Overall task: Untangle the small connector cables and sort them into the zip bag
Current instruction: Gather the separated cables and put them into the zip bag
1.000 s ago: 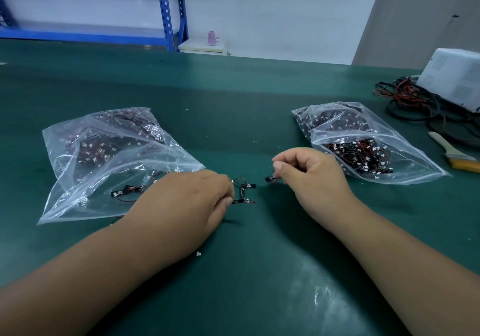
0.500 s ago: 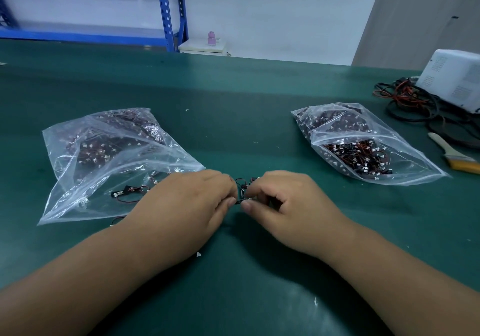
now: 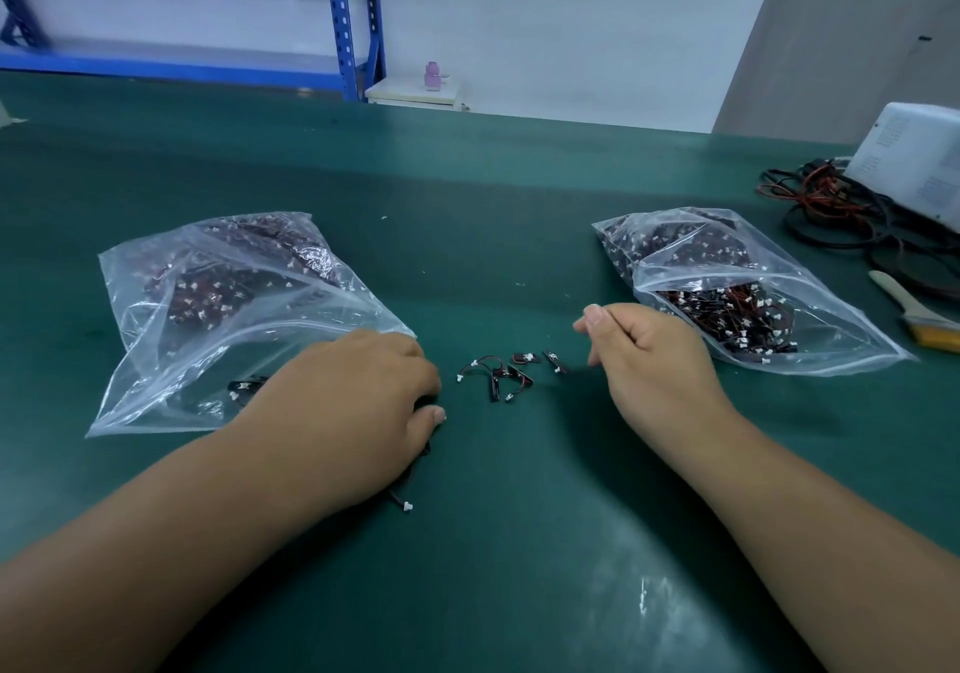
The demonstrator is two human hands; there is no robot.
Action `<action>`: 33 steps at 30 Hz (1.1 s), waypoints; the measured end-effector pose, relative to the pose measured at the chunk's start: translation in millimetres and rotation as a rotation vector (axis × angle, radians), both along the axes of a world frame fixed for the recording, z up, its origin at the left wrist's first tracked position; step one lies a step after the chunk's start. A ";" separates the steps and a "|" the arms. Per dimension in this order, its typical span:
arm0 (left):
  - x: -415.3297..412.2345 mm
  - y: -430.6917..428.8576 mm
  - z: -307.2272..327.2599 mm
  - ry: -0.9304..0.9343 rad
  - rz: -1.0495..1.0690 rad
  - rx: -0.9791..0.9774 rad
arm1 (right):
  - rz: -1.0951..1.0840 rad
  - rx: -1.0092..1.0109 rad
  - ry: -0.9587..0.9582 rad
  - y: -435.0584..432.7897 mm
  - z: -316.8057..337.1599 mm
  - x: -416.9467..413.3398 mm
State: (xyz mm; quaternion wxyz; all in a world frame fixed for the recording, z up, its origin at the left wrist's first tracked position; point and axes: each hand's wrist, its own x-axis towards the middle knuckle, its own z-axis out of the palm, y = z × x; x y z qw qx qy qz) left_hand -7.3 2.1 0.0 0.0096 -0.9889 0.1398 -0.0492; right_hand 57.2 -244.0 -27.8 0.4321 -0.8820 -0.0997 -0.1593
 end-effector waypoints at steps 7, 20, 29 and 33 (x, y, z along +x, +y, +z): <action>-6.6 7.2 13.6 0.075 0.003 -0.100 | 0.173 -0.111 -0.026 1.0 0.2 -1.7; -2.2 1.1 3.6 0.064 -0.144 -0.146 | 0.275 -0.672 -0.008 12.3 -4.4 -10.6; -2.8 -1.8 1.0 -0.035 -0.170 -0.218 | 0.233 -0.381 -0.096 9.8 8.1 -18.4; -2.4 -4.1 3.5 -0.056 -0.185 -0.235 | 0.399 -0.551 -0.133 19.3 4.9 -25.0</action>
